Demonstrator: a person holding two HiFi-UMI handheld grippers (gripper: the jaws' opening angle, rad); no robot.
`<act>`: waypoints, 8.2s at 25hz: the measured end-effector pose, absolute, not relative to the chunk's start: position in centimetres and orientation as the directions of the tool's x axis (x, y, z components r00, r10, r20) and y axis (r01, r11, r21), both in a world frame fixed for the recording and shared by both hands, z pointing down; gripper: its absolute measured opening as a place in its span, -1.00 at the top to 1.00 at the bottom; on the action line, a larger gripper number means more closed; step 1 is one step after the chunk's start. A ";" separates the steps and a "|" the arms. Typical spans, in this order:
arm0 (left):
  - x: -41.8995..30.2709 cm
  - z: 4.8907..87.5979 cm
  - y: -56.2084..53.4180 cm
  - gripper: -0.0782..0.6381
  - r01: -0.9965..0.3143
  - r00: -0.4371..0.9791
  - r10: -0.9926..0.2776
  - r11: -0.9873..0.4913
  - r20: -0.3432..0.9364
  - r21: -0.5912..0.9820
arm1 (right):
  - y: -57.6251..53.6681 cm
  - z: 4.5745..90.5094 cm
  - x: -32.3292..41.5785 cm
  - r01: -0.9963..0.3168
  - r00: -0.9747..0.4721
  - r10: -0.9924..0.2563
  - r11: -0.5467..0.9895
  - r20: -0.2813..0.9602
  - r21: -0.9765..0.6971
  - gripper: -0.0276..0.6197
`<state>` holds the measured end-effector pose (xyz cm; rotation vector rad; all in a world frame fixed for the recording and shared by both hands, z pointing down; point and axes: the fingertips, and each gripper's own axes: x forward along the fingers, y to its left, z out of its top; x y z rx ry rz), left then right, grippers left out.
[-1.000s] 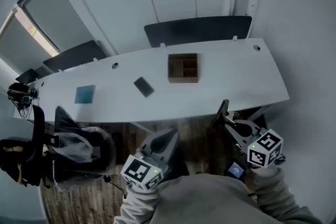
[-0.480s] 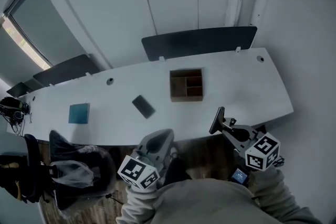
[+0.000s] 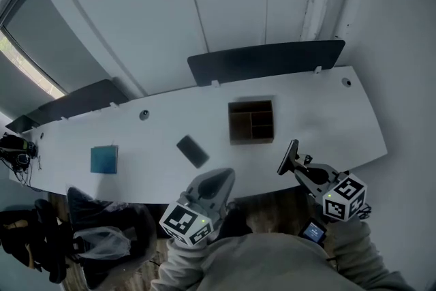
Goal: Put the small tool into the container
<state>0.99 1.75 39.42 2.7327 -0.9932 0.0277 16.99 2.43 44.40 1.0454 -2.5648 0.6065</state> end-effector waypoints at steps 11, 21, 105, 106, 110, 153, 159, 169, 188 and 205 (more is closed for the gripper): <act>-3.2 40.1 -7.8 0.77 -0.596 0.799 -0.594 -0.766 0.090 0.239 | -6.9 43.6 13.1 -0.761 -0.625 -0.625 0.621 0.467 -0.188 0.85; -5.3 40.8 -16.2 0.77 -0.535 0.838 -0.542 -0.793 0.063 0.292 | -13.2 43.2 12.3 -0.808 -0.539 -0.656 0.581 0.528 -0.104 0.85; -7.1 41.4 -16.5 0.78 -0.702 0.701 -0.702 -0.648 0.125 0.297 | -22.3 47.8 11.5 -0.612 -0.612 -0.467 0.791 0.639 -0.008 0.85; -7.3 41.5 -16.5 0.78 -0.707 0.696 -0.707 -0.641 0.128 0.300 | -22.5 48.1 11.4 -0.607 -0.608 -0.461 0.795 0.647 -0.004 0.84; -8.6 41.9 -16.3 0.78 -0.729 0.669 -0.729 -0.609 0.141 0.312 | -23.6 49.4 11.0 -0.579 -0.589 -0.442 0.815 0.676 0.029 0.84; -14.5 46.5 -11.3 0.78 -0.833 0.501 -0.840 -0.404 0.206 0.377 | -26.9 64.2 8.9 -0.197 -0.307 -0.205 0.969 0.929 0.149 0.84; -15.7 46.2 -10.7 0.78 -0.849 0.476 -0.855 -0.385 0.207 0.363 | -27.1 65.6 8.6 -0.176 -0.272 -0.174 0.976 0.946 0.129 0.85; -15.5 46.6 -10.1 0.77 -0.846 0.482 -0.850 -0.390 0.210 0.363 | -27.2 66.4 8.7 -0.147 -0.244 -0.152 0.982 0.958 0.118 0.85; -15.4 46.9 -10.0 0.77 -0.838 0.494 -0.843 -0.394 0.215 0.378 | -27.1 67.0 8.6 -0.181 -0.254 -0.150 0.978 0.955 0.106 0.84; -15.1 46.8 -9.6 0.77 -0.818 0.529 -0.822 -0.428 0.211 0.384 | -27.4 66.0 8.9 -0.267 -0.316 -0.229 0.953 0.921 0.145 0.45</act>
